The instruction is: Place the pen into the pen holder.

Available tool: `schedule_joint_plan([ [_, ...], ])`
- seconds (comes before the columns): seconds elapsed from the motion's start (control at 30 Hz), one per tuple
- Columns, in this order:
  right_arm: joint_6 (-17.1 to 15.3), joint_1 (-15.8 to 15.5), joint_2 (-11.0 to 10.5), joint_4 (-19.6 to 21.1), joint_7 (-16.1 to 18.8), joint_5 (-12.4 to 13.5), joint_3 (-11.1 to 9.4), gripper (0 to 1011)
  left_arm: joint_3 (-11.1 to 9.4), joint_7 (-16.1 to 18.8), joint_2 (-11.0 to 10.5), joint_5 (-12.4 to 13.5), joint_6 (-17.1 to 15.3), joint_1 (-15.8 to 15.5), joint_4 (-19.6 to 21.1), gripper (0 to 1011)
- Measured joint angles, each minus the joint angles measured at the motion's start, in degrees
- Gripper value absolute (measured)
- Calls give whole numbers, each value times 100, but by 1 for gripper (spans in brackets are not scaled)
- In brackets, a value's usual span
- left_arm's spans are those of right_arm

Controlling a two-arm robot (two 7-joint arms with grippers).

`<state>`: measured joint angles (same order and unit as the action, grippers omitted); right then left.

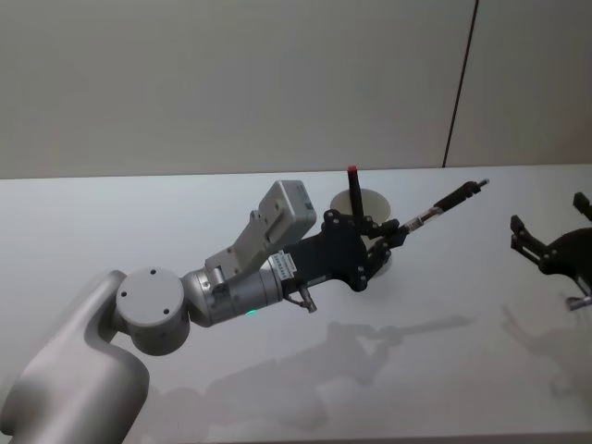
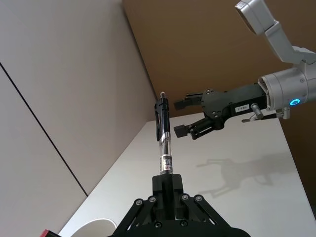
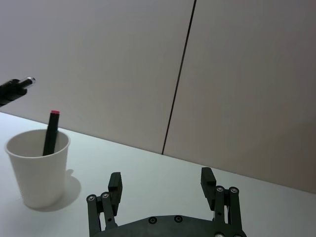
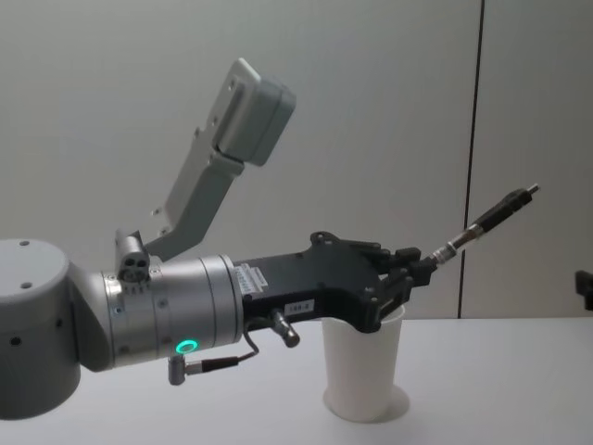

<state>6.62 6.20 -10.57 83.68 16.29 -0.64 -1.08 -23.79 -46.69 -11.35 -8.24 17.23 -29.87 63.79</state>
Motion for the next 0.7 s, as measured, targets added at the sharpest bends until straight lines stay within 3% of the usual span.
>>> schedule_joint_plan([
  [0.2, -30, -94, -72, 64, 338, 379, -77, 1001, -3, -6, 3, 0, 0, -3, -6, 122],
  [0.27, -94, -143, -114, 93, 568, 645, -118, 1001, -3, -7, 4, 0, 0, -4, -7, 122],
  [0.4, -167, -189, -155, 122, 789, 896, -160, 1001, -4, -10, 6, 0, 0, -6, -9, 122],
  [0.47, -260, -231, -190, 147, 1029, 1172, -194, 1001, -3, -11, 7, 0, 0, -7, -10, 122],
  [0.5, -260, -231, -190, 147, 1029, 1172, -194, 1001, -3, -11, 7, 0, 0, -7, -10, 122],
  [0.7, -536, -310, -249, 197, 1539, 1785, -244, 1001, -3, -15, 7, 0, 0, -9, -14, 122],
])
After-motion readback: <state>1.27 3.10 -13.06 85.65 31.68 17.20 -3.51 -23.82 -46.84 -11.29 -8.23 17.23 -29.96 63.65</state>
